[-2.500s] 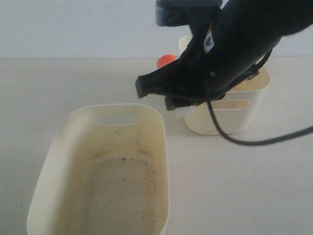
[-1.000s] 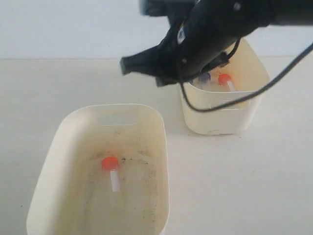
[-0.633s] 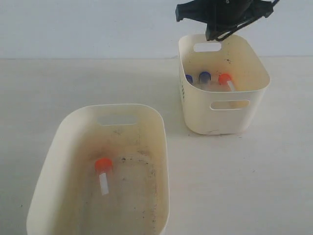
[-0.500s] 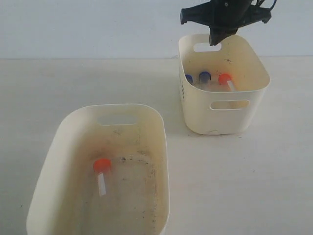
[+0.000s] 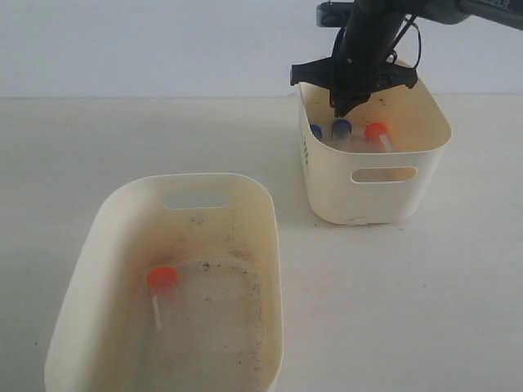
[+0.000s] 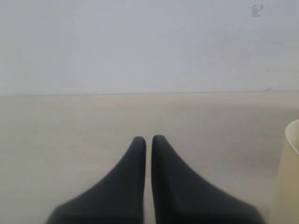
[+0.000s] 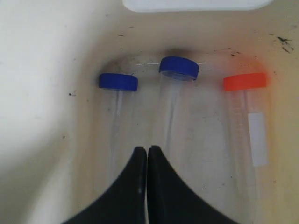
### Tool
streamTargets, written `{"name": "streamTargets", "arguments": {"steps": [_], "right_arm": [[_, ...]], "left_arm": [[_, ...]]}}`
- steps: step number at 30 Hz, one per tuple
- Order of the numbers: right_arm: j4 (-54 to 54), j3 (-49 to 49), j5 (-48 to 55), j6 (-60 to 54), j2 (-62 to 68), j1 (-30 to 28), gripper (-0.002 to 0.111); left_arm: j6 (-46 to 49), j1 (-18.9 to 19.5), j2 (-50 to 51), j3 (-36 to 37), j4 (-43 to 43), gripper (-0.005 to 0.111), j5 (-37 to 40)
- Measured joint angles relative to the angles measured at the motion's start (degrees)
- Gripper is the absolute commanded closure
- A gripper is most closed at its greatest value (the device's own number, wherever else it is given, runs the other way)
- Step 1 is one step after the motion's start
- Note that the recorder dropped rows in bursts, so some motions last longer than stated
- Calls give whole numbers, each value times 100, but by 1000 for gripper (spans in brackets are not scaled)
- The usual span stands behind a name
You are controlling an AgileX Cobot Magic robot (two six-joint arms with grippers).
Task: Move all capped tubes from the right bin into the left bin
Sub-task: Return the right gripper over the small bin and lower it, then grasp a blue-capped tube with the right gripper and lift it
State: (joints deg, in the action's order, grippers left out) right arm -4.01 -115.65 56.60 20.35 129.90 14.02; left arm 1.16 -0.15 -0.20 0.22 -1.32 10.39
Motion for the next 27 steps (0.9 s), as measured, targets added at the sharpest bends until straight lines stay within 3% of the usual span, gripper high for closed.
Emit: {"name": "streamTargets", "arguments": {"steps": [3,9,11,27], "right_arm": [[-38,-12,-89,22,62,-22,105],[-36,-21,-147,128,190,-213,68],[-5,-21,-180,128,217,-265,62],[106,-21,-518,117,430,-265,61]], "left_arm": [[0,0,0,0,0,103,0],[0,0,0,0,0,103,0],[0,0,0,0,0,103,0],[0,0,0,0,0,103,0]]}}
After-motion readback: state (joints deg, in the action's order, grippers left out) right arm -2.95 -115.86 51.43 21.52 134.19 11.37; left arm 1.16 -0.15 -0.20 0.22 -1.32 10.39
